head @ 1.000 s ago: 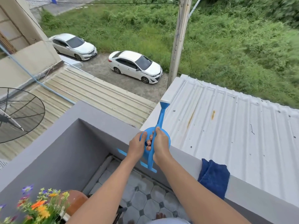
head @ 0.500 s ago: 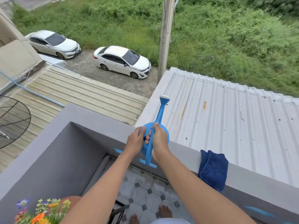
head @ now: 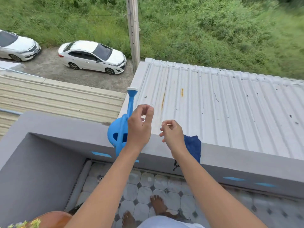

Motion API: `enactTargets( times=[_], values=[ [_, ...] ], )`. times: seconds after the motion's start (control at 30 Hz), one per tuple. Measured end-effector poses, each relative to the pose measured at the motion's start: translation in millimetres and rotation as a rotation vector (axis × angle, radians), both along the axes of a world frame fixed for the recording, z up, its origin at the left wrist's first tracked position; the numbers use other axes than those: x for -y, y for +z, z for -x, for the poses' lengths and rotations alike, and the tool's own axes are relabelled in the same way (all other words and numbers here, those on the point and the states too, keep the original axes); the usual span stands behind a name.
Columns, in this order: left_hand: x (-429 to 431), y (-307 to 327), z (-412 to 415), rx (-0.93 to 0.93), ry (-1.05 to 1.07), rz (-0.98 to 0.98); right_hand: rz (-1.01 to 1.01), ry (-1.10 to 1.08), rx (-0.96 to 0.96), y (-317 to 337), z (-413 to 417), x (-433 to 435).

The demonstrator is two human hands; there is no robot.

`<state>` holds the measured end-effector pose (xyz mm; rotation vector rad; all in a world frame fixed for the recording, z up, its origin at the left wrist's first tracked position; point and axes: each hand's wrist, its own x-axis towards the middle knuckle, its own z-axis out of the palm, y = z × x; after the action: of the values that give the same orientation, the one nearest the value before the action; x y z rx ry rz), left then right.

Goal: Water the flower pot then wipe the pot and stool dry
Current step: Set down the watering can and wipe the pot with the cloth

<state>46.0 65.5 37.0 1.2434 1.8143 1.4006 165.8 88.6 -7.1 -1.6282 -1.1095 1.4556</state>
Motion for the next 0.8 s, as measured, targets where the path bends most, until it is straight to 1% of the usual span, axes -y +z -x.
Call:
enactTargets(
  times=[0.07, 0.13, 0.2, 0.27, 0.37, 0.4, 0.47, 0.5, 0.53, 0.67, 0.73, 0.8],
  values=[
    [-5, -23, -33, 0.01, -0.105, 0.112, 0.009, -0.063, 0.043, -17, -32, 1],
    [-6, -57, -62, 0.005, -0.18, 0.277, 0.019, -0.118, 0.129, -39, -67, 4],
    [-1, -98, -88, 0.016, -0.225, 0.457, 0.054, -0.125, 0.229, -63, -97, 9],
    [6, -136, -112, 0.024, -0.233, 0.573, 0.079, -0.108, 0.344, -86, -122, 14],
    [9, -164, -136, -0.133, -0.185, 0.605, 0.09, -0.091, 0.432, -104, -138, 20],
    [7, -164, -143, -0.139, -0.162, 0.607, 0.094, -0.094, 0.457, -106, -140, 22],
    [1, -156, -152, -0.012, -0.141, 0.641, 0.113, -0.122, 0.498, -109, -143, 22],
    [-1, -153, -155, 0.056, -0.141, 0.666, 0.125, -0.147, 0.483, -110, -144, 22],
    [-3, -151, -155, 0.086, -0.142, 0.681, 0.142, -0.167, 0.445, -110, -145, 21],
    [-6, -153, -142, 0.094, -0.211, 0.762, 0.3, -0.182, 0.271, -104, -147, 18],
    [-3, -154, -133, 0.177, -0.266, 0.746, 0.364, -0.192, 0.223, -101, -146, 18],
    [8, -151, -123, 0.256, -0.249, 0.673, 0.364, -0.203, 0.143, -96, -140, 21]
  ],
)
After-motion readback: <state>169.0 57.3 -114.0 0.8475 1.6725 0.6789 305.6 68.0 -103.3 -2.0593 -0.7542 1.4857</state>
